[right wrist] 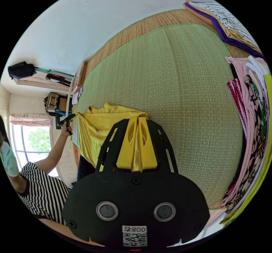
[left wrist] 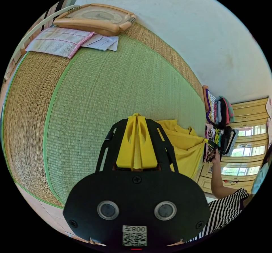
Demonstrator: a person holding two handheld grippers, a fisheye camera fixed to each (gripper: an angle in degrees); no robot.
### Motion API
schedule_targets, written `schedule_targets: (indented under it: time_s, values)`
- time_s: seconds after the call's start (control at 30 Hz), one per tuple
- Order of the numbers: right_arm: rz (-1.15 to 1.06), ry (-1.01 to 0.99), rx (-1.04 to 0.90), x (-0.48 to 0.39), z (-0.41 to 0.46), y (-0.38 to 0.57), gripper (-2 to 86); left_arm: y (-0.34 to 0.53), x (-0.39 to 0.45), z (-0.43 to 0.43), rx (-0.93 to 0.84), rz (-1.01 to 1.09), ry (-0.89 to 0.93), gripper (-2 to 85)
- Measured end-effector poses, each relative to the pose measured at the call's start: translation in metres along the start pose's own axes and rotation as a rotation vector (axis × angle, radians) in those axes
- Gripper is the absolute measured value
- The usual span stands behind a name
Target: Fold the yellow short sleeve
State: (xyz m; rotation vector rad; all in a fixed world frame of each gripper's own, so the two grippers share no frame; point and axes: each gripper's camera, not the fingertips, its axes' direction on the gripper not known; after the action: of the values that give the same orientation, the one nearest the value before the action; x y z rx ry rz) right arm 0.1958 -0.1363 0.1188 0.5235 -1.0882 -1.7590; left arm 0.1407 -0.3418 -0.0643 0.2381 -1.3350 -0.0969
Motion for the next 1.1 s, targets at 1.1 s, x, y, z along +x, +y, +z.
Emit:
schedule_targets:
  time_s: [1.1]
  values:
    - [-0.864,0.502,-0.187,-0.300,0.144,0.052,6.5,0.052,0.290,0.021,-0.248,0.814,-0.190,6.6]
